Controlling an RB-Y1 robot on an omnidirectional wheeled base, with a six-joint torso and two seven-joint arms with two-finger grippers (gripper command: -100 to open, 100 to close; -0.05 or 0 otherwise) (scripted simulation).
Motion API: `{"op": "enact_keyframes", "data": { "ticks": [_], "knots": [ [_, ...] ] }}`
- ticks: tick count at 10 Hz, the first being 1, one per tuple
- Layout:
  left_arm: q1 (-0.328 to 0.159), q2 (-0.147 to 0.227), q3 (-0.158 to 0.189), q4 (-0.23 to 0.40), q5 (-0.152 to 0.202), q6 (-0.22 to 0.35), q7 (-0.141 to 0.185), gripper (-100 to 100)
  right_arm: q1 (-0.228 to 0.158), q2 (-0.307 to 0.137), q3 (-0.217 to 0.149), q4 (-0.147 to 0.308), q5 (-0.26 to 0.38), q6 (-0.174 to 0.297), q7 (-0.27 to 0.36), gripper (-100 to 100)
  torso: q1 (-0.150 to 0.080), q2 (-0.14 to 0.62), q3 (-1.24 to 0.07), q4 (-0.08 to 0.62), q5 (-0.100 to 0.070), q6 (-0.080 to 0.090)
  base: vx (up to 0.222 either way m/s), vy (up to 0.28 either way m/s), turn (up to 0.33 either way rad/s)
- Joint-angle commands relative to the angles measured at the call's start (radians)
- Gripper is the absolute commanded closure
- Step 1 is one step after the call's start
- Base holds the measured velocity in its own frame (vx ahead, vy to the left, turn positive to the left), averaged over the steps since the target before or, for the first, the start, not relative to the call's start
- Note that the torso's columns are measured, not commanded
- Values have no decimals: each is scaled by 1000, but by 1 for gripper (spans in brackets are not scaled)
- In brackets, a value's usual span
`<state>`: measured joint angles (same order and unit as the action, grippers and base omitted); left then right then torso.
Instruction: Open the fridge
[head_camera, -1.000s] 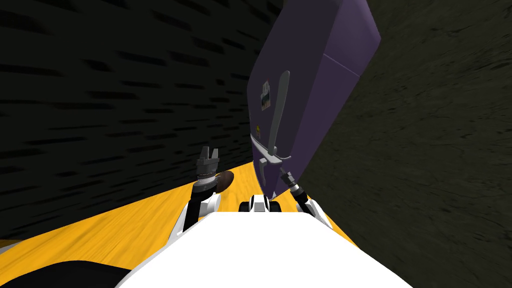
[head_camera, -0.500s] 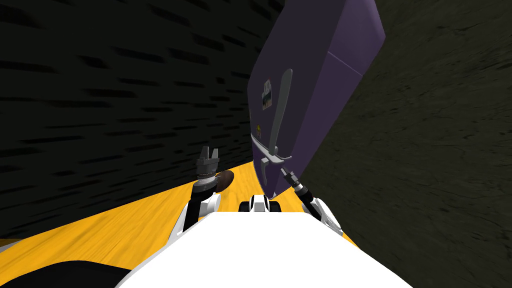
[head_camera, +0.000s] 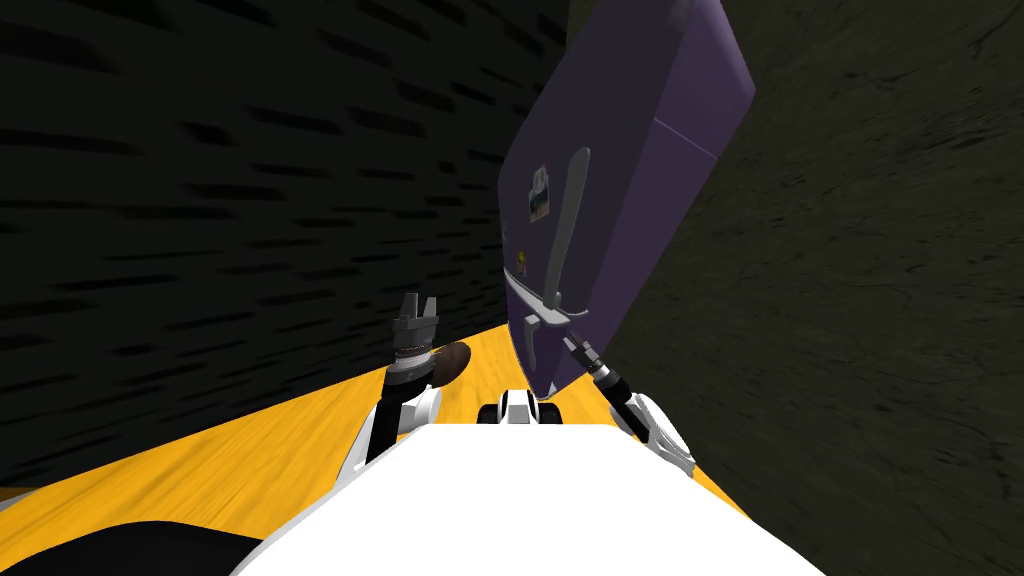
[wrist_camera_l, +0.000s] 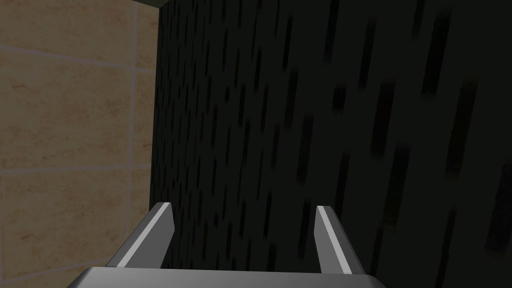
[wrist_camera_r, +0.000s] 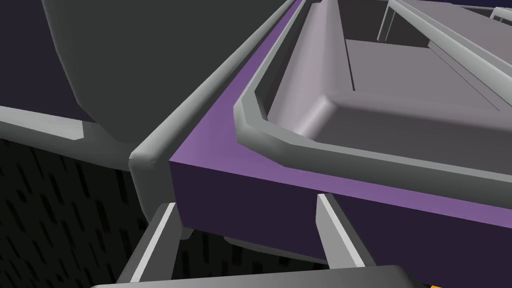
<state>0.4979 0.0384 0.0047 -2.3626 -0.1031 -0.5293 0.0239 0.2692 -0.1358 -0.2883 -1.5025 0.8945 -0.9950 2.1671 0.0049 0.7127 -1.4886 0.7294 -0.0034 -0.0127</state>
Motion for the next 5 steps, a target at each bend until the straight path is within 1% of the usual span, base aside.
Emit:
{"op": "enact_keyframes", "data": {
  "ticks": [1, 2, 3, 5],
  "knots": [
    [0, 0, 0, 0, 0, 0, 0, 0, -13, 6, 11, -12, 15, 41, -27, -100, 0, -3, -2, 1, 0, -3, -21, 127, 14],
    [0, 0, 0, 0, 0, 0, 0, 0, -17, -1, 12, -17, 20, 53, -37, -100, -1, -7, -4, 1, 0, -4, -6, 129, 3],
    [0, 0, 0, 0, 0, 0, 0, 0, -21, 4, 13, -23, 24, 67, -47, -100, -1, -10, -6, 1, 1, -6, 3, 132, -9],
    [0, 0, 0, 0, 0, 0, 0, 0, -26, 46, 15, -31, 31, 84, -59, -100, 3, -15, -9, 1, 1, -11, -15, 118, -4]
  ]
}}
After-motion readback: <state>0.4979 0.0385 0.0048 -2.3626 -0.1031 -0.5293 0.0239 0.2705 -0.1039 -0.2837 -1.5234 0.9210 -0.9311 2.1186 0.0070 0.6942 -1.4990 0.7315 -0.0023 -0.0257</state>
